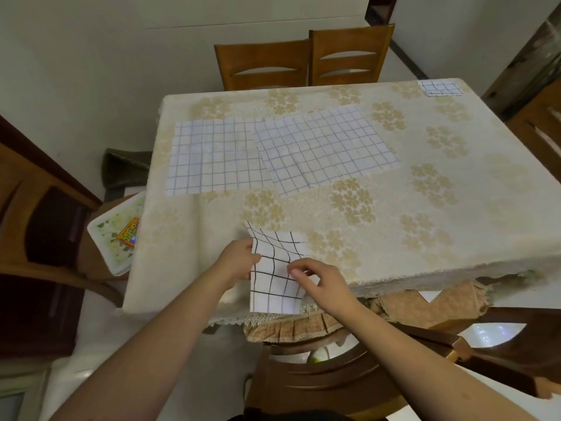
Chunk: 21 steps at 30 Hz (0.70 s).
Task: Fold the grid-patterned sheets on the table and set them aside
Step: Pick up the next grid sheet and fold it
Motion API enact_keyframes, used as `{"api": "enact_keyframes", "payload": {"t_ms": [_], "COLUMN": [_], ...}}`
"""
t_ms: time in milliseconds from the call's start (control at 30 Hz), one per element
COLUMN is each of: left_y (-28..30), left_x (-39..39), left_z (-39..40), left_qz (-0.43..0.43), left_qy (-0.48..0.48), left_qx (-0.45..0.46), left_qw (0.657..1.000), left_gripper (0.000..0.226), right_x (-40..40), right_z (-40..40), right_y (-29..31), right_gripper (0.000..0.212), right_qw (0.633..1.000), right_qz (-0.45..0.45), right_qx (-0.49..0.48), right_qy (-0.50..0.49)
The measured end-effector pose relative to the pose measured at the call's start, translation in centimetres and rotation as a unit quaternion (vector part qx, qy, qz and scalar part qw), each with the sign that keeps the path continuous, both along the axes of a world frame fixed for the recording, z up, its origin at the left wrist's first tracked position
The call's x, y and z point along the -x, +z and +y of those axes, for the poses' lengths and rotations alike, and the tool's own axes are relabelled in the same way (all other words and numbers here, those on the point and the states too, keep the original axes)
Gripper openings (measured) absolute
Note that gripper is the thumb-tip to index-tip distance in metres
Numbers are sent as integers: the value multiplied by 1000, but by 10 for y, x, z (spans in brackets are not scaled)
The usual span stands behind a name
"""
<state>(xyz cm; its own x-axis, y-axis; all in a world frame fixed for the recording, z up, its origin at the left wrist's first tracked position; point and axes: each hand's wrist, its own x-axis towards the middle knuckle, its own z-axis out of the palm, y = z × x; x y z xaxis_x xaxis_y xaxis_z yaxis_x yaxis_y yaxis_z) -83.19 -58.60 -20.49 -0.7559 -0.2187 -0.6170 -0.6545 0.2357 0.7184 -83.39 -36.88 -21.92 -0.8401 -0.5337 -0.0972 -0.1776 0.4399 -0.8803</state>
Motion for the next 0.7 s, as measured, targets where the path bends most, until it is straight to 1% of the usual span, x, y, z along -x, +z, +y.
{"api": "enact_keyframes", "payload": {"t_ms": [33,67,100,133,167,200,300,367,400,467,500,567,633,700], "left_y": [-2,-2,-3,-3,-2,1,14,20,22,24,24,21,15,11], "left_x": [-1,-3,-4,-5,-6,-7,-10,-10,-10,-11,-12,-14,-18,-21], "left_z": [-4,-7,-12,-15,-19,-21,-23,-25,-27,-29,-31,-36,-43,-47], "left_qz": [3,9,14,20,28,40,75,89,91,88,86,79,75,67], "left_qy": [-13,-29,-41,-51,-56,-58,-53,-53,-55,-52,-48,-41,-34,-12], "left_qx": [11,19,25,25,21,13,-31,-61,-72,-88,-91,-78,-50,-44], "left_qw": [1000,999,999,998,998,997,995,993,992,991,991,993,995,997], "left_gripper": [18,23,33,41,44,42,26,25,26,31,32,37,43,42], "right_x": [3,7,11,16,19,22,26,27,29,32,32,33,33,35], "right_z": [4,8,12,15,17,18,15,10,7,2,0,-3,-3,-2], "right_y": [-5,-9,-14,-19,-23,-27,-36,-42,-44,-44,-42,-38,-34,-31], "right_gripper": [23,19,17,18,22,27,46,60,64,62,58,51,46,36], "right_qw": [999,996,992,988,983,979,962,940,923,888,874,869,879,891], "right_qz": [-24,-43,-61,-83,-107,-130,-206,-286,-330,-402,-421,-425,-408,-389], "right_qx": [4,2,-3,-10,-15,-19,-5,32,65,143,171,192,187,176], "right_qy": [-44,-84,-113,-133,-146,-156,-179,-185,-185,-174,-171,-168,-163,-155]}}
